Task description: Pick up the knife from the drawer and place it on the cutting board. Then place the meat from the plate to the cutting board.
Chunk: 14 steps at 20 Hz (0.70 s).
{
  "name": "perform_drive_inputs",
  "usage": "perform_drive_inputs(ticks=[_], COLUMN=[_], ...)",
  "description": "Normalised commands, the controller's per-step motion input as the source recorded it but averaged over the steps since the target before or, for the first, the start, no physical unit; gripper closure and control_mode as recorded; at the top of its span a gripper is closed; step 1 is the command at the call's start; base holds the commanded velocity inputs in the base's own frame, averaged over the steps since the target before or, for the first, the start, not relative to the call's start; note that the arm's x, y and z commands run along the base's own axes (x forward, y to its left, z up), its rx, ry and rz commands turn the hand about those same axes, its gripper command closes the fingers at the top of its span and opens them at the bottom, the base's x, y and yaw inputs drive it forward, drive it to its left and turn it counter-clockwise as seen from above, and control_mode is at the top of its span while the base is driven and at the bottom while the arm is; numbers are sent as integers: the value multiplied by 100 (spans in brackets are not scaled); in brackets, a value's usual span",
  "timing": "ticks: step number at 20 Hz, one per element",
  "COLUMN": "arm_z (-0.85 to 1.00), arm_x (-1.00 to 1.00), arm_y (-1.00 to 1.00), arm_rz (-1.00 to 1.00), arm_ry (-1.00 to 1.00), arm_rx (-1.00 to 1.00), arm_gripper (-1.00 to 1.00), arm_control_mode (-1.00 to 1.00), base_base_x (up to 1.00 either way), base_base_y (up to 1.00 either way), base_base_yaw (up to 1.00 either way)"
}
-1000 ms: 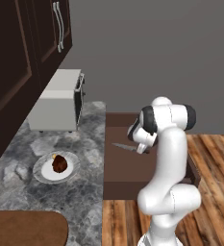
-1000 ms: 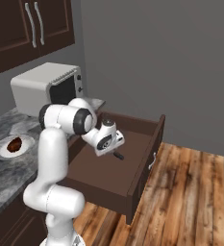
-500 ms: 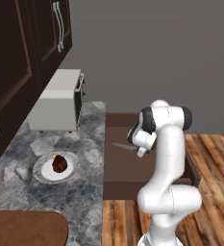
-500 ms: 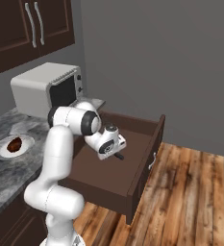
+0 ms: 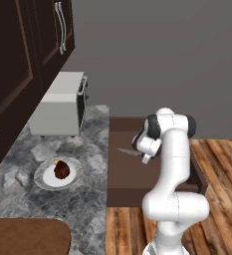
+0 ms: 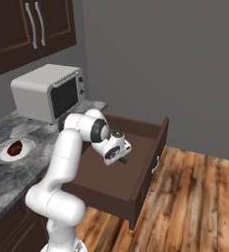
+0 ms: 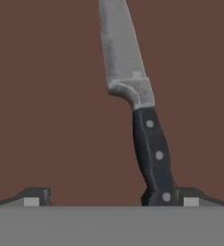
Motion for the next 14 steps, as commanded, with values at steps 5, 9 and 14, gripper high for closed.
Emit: perform_drive_inputs(ticks=[5,9,14], arm_z=[-17,-21,-30], arm_x=[37,32,37], arm_y=[-5,-2,0], arm_rz=[3,3,1], arm_ry=[0,0,0], arm_rx=[0,0,0], arm_gripper=[-100,-100,-100], arm_control_mode=[-100,-100,-100], base_base_x=[0,0,0], base_base_y=[0,0,0], base_base_yaw=[0,0,0])
